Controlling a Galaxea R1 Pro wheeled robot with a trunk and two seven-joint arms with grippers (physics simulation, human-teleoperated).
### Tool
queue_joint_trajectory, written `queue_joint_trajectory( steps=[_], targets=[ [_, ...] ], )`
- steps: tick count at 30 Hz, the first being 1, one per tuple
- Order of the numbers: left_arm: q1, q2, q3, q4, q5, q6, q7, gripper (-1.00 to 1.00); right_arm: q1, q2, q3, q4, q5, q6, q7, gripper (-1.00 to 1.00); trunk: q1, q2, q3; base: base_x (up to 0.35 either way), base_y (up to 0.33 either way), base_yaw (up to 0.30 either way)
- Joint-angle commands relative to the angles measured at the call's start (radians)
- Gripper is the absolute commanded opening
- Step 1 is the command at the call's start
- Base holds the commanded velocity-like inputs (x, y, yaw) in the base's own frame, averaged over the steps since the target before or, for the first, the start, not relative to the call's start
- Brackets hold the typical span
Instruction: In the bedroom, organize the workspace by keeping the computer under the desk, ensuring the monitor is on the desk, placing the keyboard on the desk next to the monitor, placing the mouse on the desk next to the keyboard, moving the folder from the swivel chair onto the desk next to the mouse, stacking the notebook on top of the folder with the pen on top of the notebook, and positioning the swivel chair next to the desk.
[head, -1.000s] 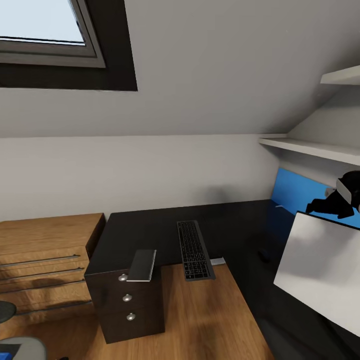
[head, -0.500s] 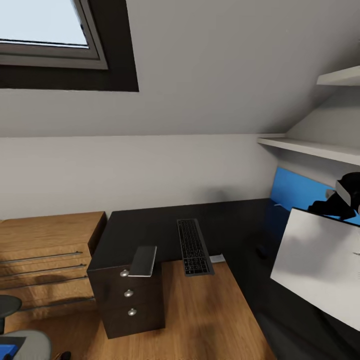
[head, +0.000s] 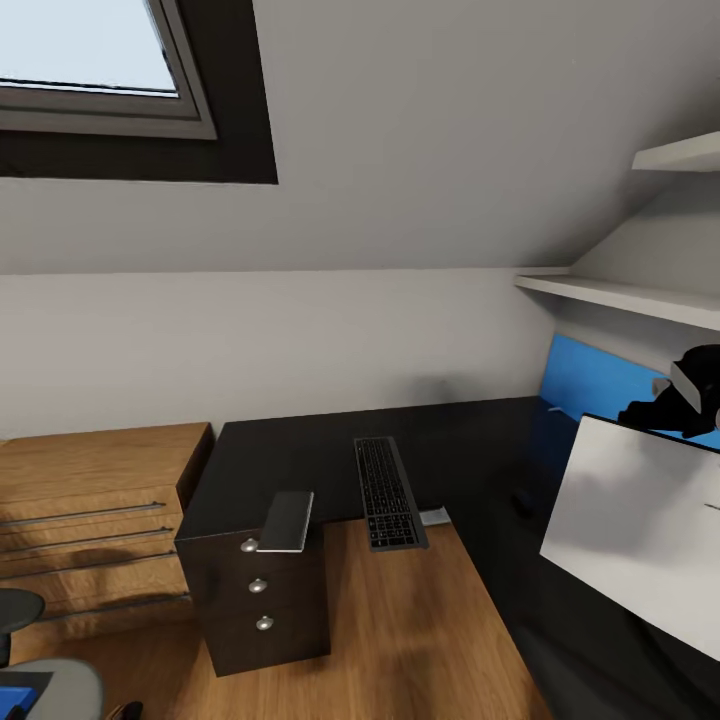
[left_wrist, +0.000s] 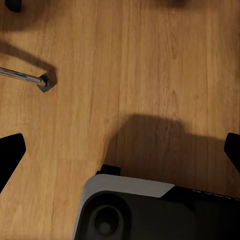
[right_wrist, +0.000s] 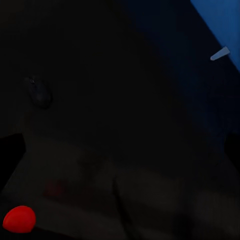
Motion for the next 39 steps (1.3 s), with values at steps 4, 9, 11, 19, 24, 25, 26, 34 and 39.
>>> queue_joint_trajectory(
  steps=[4, 9, 11, 19, 24, 25, 26, 34, 39],
  targets=[
    [0.000, -0.001, 0.003, -0.002, 0.005, -0.001, -0.002, 1.00, -0.001, 0.001, -0.005, -0.001, 0.010, 0.003, 0.009, 1.00, 0.000, -0.001, -0.001, -0.024, 0.000, 0.000],
    [0.000, -0.001, 0.003, -0.002, 0.005, -0.001, -0.002, 1.00, -0.001, 0.003, -0.005, -0.001, 0.009, 0.003, 0.009, 1.00, 0.000, -0.001, -0.001, -0.027, 0.000, 0.000],
    [0.000, -0.001, 0.003, -0.002, 0.005, -0.001, -0.002, 1.00, -0.001, 0.003, -0.005, -0.001, 0.009, 0.003, 0.009, 1.00, 0.000, -0.001, -0.001, -0.009, 0.000, 0.000],
    [0.000, -0.001, 0.003, -0.002, 0.005, -0.001, -0.002, 1.00, -0.001, 0.003, -0.005, -0.001, 0.009, 0.003, 0.027, 1.00, 0.000, -0.001, -0.001, -0.121, 0.000, 0.000],
    [0.000, -0.001, 0.003, -0.002, 0.005, -0.001, -0.002, 1.00, -0.001, 0.003, -0.005, -0.001, 0.009, 0.002, 0.035, 1.00, 0.000, -0.001, -0.001, -0.165, 0.000, 0.000],
    [0.000, -0.001, 0.003, -0.002, 0.005, -0.001, -0.002, 1.00, -0.001, 0.003, -0.005, -0.001, 0.009, 0.002, 0.035, 1.00, 0.000, -0.001, -0.001, -0.067, 0.000, 0.000],
    [0.000, -0.001, 0.003, -0.002, 0.005, -0.001, -0.002, 1.00, -0.001, 0.003, -0.005, -0.001, 0.010, 0.001, 0.036, 1.00, 0.000, -0.001, -0.001, -0.054, 0.000, 0.000],
    [0.000, -0.001, 0.003, -0.002, 0.005, -0.001, -0.002, 1.00, -0.001, 0.003, -0.005, -0.001, 0.009, 0.001, 0.037, 1.00, 0.000, -0.001, -0.001, -0.047, 0.000, 0.000],
    [0.000, -0.002, 0.003, -0.002, 0.005, -0.001, -0.002, 1.00, -0.001, 0.003, -0.005, -0.001, 0.009, 0.001, 0.037, 1.00, 0.000, -0.001, -0.001, -0.201, 0.000, 0.000]
  ],
)
